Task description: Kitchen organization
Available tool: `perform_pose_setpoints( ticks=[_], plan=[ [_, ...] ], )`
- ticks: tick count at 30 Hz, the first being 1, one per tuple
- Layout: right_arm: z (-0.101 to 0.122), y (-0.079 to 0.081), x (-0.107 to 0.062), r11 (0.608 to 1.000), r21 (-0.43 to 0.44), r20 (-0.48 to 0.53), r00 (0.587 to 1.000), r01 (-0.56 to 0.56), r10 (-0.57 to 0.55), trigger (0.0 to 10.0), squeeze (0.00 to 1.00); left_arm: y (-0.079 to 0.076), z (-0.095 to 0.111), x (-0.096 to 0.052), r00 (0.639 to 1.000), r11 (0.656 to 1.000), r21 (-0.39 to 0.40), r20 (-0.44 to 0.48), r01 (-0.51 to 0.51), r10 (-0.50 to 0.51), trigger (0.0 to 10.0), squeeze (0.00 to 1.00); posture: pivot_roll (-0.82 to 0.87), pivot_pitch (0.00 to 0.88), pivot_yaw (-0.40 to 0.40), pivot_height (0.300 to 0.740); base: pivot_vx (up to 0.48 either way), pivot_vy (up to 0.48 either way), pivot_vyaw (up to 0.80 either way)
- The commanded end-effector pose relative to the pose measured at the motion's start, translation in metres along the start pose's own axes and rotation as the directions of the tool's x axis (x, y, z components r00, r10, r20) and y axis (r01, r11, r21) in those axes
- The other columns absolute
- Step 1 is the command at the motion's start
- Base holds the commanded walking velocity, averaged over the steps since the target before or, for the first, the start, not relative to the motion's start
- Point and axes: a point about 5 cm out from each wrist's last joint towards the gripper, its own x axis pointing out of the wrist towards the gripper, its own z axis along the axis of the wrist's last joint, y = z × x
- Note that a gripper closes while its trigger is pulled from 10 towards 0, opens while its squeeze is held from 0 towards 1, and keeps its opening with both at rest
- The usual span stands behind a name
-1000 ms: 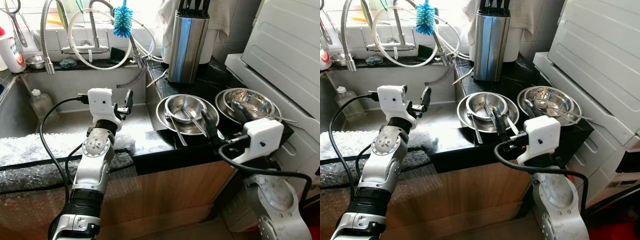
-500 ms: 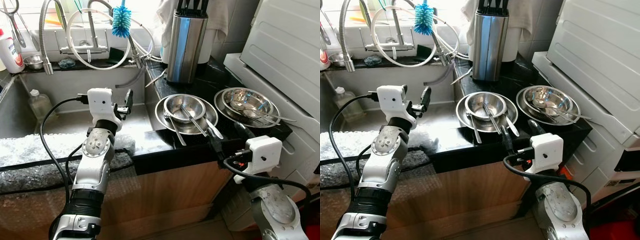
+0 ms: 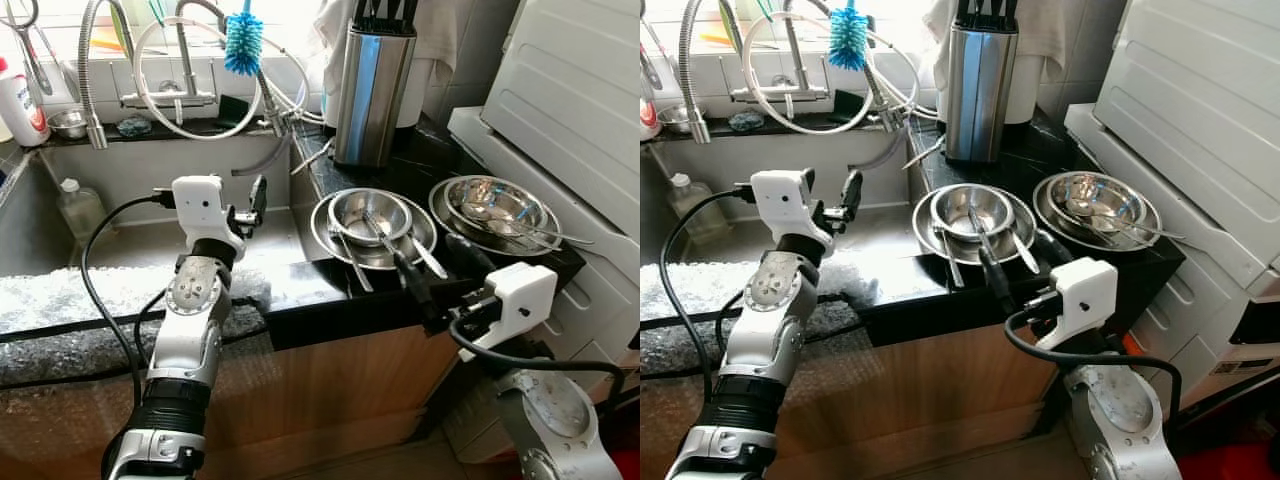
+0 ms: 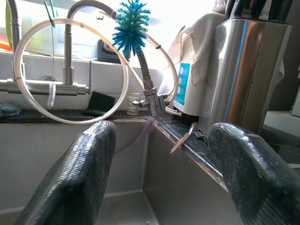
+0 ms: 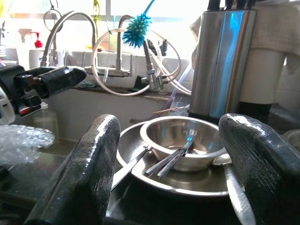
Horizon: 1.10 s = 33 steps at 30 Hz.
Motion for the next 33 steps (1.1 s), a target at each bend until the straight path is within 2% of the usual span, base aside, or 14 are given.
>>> perform_pose_setpoints(
  ticks=[1, 6, 14, 25, 33],
  plan=[
    [-0.005, -0.003, -0.003, 1.000, 0.015, -0.025, 1.000, 0.000, 0.000, 10.0, 0.00, -0.001, 0.008, 0.003, 0.999, 1.000, 0.001, 0.035, 0.002, -0.002, 10.0, 0.00, -0.13, 0.015, -0.061, 0.740, 0.000, 0.000, 0.00],
    [-0.015, -0.009, -0.007, 1.000, 0.018, -0.069, 0.997, 0.022, -0.021, 10.0, 0.00, -0.002, 0.006, 0.002, 1.000, 1.000, 0.000, 0.028, 0.006, -0.006, 10.0, 0.00, -0.13, 0.015, -0.062, 0.740, 0.000, 0.000, 0.00],
    [-0.019, -0.014, -0.007, 0.999, 0.003, -0.077, 0.996, 0.052, -0.051, 10.0, 0.00, -0.003, 0.005, 0.002, 1.000, 1.000, -0.003, 0.021, 0.011, -0.011, 10.0, 0.00, -0.13, 0.014, -0.060, 0.740, 0.000, 0.000, 0.00],
    [-0.023, -0.009, -0.004, 0.999, 0.024, -0.073, 0.997, -0.023, 0.025, 10.0, 0.00, -0.001, 0.004, 0.002, 1.000, 1.000, 0.002, 0.013, -0.001, 0.001, 10.0, 0.00, -0.12, 0.012, -0.062, 0.740, 0.000, 0.000, 0.00],
    [-0.023, -0.016, 0.006, 0.999, -0.007, -0.060, 0.998, -0.038, 0.037, 10.0, 0.00, 0.001, 0.003, 0.001, 1.000, 1.000, 0.006, 0.010, -0.007, 0.007, 10.0, 0.00, -0.12, 0.011, -0.063, 0.740, 0.000, 0.000, 0.00]
  ],
)
